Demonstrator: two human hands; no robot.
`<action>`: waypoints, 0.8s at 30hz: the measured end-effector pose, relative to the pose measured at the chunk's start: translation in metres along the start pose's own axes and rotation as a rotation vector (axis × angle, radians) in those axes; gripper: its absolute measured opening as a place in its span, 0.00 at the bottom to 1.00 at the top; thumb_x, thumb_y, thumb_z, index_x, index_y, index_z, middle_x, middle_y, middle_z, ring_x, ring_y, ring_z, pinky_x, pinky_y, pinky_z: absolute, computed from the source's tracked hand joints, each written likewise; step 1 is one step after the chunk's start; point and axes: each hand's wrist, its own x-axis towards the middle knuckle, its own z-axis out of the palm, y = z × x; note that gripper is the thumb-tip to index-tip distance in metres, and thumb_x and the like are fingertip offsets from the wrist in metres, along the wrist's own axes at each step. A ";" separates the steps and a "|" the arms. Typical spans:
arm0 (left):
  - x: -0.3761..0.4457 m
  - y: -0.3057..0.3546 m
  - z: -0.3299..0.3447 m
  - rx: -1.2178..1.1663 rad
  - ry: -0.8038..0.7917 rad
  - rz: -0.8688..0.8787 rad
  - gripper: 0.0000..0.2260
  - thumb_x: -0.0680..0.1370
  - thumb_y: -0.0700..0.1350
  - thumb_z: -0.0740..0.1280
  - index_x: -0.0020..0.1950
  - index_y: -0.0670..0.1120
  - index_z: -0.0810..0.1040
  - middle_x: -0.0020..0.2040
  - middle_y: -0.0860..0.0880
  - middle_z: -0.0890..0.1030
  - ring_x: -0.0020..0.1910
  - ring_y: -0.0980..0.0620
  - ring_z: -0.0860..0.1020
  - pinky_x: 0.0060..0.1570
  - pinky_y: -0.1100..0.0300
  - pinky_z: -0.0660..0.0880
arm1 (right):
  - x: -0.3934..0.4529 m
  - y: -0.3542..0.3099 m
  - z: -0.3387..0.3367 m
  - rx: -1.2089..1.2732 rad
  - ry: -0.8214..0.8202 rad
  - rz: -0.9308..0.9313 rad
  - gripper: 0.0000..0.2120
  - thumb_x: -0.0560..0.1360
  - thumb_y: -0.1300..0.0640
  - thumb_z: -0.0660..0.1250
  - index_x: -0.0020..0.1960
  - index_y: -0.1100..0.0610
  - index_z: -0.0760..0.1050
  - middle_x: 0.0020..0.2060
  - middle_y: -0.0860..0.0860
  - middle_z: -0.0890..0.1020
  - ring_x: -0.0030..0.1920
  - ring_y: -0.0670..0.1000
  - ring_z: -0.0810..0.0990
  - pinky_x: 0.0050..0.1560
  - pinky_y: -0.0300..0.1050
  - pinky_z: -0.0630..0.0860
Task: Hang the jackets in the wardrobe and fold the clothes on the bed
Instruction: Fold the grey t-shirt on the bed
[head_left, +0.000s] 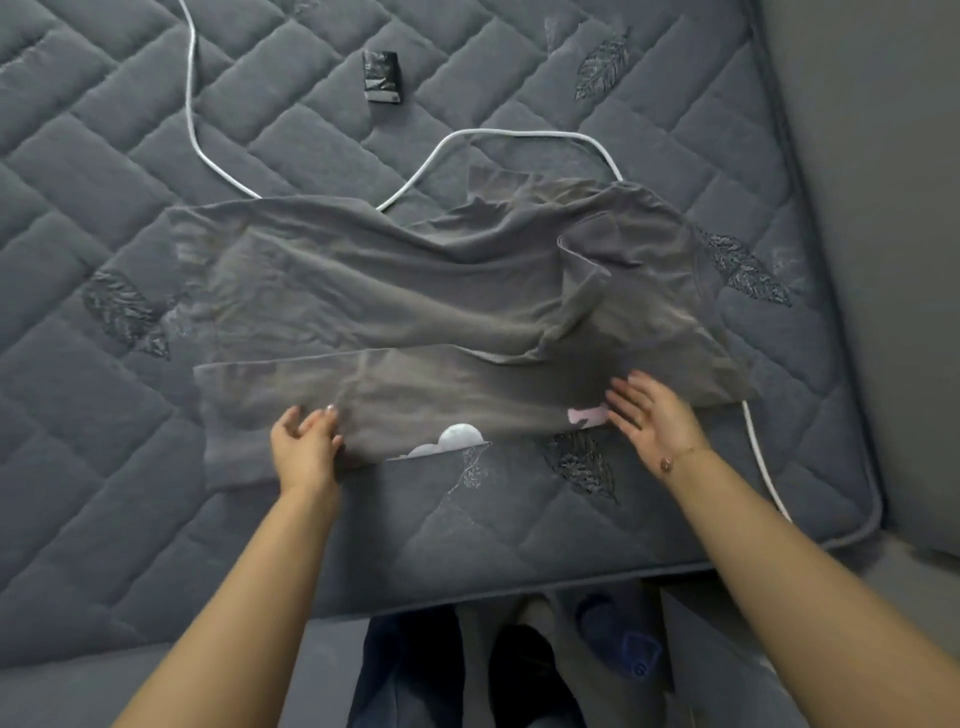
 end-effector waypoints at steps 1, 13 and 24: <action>0.002 -0.004 -0.013 0.016 0.045 -0.007 0.22 0.80 0.37 0.65 0.72 0.42 0.63 0.60 0.43 0.75 0.54 0.50 0.74 0.49 0.62 0.74 | -0.006 0.015 0.003 -0.054 0.049 0.014 0.16 0.80 0.62 0.60 0.67 0.64 0.70 0.56 0.58 0.80 0.51 0.53 0.80 0.52 0.46 0.76; 0.044 0.004 -0.085 -0.263 0.313 -0.171 0.11 0.77 0.45 0.71 0.56 0.44 0.74 0.54 0.47 0.80 0.57 0.47 0.79 0.52 0.55 0.78 | -0.015 0.100 0.101 0.078 0.278 0.152 0.19 0.78 0.57 0.67 0.67 0.62 0.72 0.61 0.59 0.78 0.51 0.54 0.81 0.54 0.45 0.74; 0.054 0.004 -0.112 0.233 0.449 0.040 0.19 0.75 0.43 0.74 0.63 0.41 0.74 0.62 0.42 0.75 0.58 0.45 0.76 0.64 0.49 0.72 | -0.030 0.107 0.067 -0.339 0.183 0.120 0.14 0.77 0.58 0.69 0.58 0.65 0.74 0.50 0.60 0.81 0.47 0.57 0.82 0.45 0.48 0.79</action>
